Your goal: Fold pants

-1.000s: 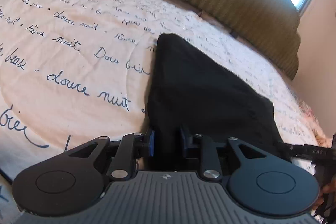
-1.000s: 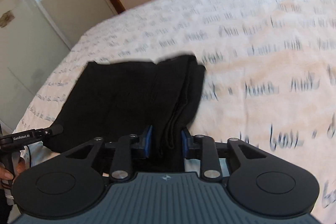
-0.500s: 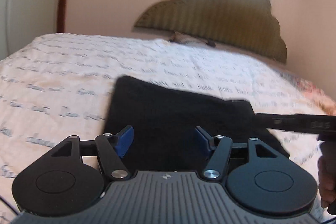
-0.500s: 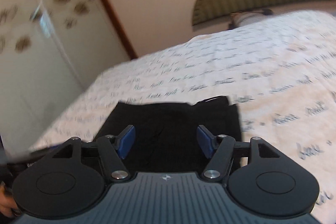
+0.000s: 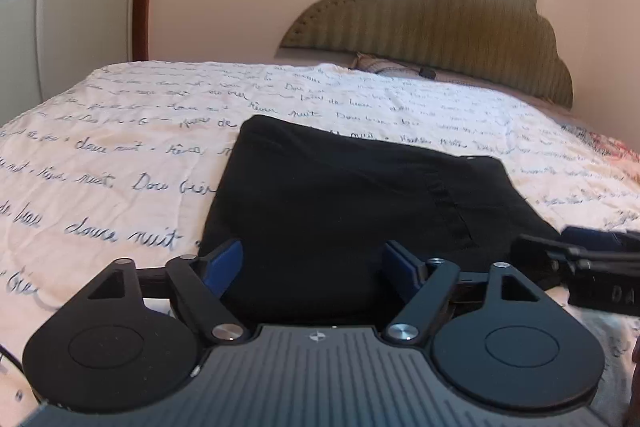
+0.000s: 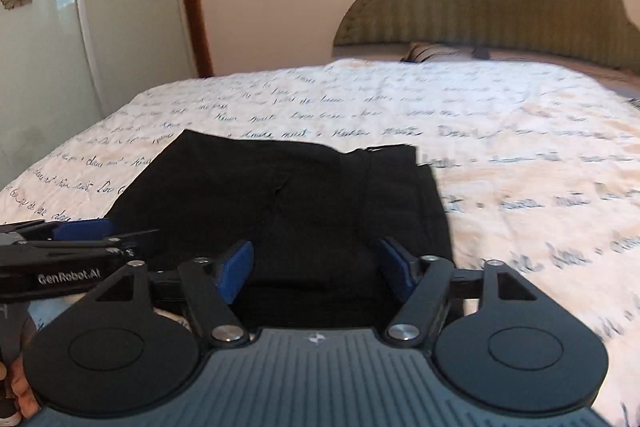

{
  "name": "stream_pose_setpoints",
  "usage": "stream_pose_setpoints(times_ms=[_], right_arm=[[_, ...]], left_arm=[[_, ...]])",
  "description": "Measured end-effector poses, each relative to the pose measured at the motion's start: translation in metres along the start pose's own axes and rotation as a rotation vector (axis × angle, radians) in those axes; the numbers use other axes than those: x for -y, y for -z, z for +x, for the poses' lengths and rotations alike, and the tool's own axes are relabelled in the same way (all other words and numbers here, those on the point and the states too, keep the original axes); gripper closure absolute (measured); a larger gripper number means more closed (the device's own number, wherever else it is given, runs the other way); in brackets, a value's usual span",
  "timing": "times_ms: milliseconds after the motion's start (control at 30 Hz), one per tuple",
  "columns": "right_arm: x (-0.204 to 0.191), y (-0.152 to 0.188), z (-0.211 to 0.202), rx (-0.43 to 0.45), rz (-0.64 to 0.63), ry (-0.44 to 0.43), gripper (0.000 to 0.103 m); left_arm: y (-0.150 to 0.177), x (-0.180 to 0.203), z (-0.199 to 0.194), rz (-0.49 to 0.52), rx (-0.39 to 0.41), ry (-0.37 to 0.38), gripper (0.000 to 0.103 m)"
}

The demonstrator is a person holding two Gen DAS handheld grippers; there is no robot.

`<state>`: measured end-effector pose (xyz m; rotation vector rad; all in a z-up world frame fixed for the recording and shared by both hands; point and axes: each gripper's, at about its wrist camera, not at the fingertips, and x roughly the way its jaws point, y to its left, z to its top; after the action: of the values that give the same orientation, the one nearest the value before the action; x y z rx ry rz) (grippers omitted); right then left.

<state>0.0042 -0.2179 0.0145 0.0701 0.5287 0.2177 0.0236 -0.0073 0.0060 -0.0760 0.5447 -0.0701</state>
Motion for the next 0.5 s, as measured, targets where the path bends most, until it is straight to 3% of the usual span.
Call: stream_pose_setpoints(times_ms=[33,200,300,400,500], right_arm=[[0.0,0.005,-0.006,-0.005,-0.004,0.006,0.019],[-0.005,0.026,-0.006,-0.125,0.029,0.031,0.019],[-0.018,0.03,-0.009,-0.123,0.004,0.064,0.018],[-0.026,0.031,-0.003,-0.142,0.003,0.083,0.011],[-0.032,0.037,0.003,-0.148,-0.022,0.098,0.005]], left_arm=[[0.001,-0.001,-0.007,-0.006,0.01,0.004,0.021],[0.011,0.0,-0.019,0.02,-0.01,-0.001,0.018],[0.015,0.001,-0.025,0.021,-0.035,-0.003,0.017],[0.024,-0.001,-0.022,0.007,-0.113,-0.004,0.014],[0.034,-0.005,-0.017,-0.003,-0.113,-0.007,0.011]])
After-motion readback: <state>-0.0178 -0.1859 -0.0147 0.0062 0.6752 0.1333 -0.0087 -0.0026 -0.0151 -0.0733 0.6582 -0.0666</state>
